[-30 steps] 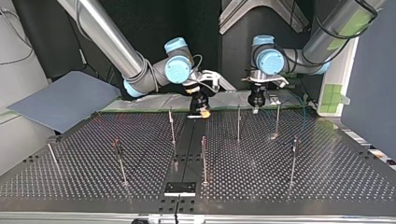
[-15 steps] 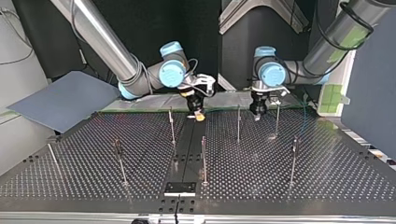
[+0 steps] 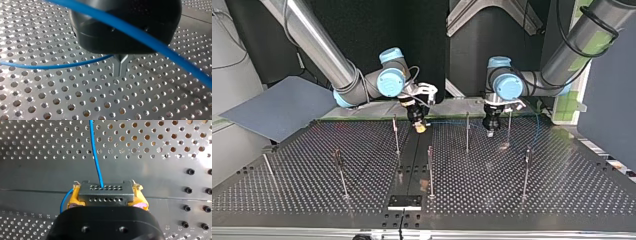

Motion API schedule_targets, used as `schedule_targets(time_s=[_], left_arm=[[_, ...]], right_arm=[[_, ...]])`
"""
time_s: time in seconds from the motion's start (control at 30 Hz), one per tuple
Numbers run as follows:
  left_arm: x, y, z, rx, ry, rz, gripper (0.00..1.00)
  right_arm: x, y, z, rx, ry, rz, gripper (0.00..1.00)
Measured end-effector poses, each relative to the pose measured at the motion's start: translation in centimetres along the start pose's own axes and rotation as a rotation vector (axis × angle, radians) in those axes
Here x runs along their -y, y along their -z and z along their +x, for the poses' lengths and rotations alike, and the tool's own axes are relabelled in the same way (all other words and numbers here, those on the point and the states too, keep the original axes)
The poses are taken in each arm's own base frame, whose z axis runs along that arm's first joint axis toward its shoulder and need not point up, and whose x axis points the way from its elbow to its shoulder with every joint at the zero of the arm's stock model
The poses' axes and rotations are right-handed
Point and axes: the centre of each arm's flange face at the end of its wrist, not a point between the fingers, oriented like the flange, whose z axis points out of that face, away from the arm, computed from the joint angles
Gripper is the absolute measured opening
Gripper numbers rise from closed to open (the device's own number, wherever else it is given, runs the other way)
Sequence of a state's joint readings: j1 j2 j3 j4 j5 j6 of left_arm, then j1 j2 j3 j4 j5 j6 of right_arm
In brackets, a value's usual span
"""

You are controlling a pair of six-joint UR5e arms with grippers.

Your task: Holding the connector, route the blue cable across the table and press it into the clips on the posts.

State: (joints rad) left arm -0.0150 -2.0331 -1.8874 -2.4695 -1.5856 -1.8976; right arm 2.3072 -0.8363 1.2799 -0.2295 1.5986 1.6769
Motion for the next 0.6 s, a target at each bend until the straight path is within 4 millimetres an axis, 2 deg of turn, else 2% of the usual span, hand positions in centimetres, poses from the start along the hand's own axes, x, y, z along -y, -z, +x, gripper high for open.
schedule_targets(time_s=[0.1,0.17,0.2,0.23,0.27,0.3,0.37,0.6], left_arm=[[0.0,0.0,0.0,-0.001,-0.001,0.000,0.04],[0.0,0.0,0.0,-0.004,-0.002,-0.001,0.24],[0.0,0.1,0.0,-0.006,-0.004,-0.003,0.24],[0.1,0.2,0.1,-0.011,-0.007,-0.008,0.41],[0.1,0.2,0.1,-0.014,-0.010,-0.012,0.64],[0.1,0.3,0.2,-0.018,-0.014,-0.017,0.64],[0.2,0.5,0.4,-0.031,-0.026,-0.027,0.99],[0.6,1.9,1.3,-0.088,-0.079,-0.062,0.99]], right_arm=[[0.0,0.0,0.0,0.000,0.000,-0.001,0.00],[-0.1,0.0,0.0,0.000,0.000,-0.001,0.00],[-0.1,0.0,0.0,0.001,0.000,0.000,0.00],[-0.1,0.0,0.0,0.001,0.000,-0.001,0.00],[-0.1,0.0,0.0,0.002,0.000,-0.001,0.00],[-0.2,0.0,0.0,0.004,0.000,-0.001,0.00],[-0.2,0.1,0.0,0.011,0.000,-0.004,0.00],[-0.6,0.4,-0.3,0.046,0.001,-0.015,0.00]])
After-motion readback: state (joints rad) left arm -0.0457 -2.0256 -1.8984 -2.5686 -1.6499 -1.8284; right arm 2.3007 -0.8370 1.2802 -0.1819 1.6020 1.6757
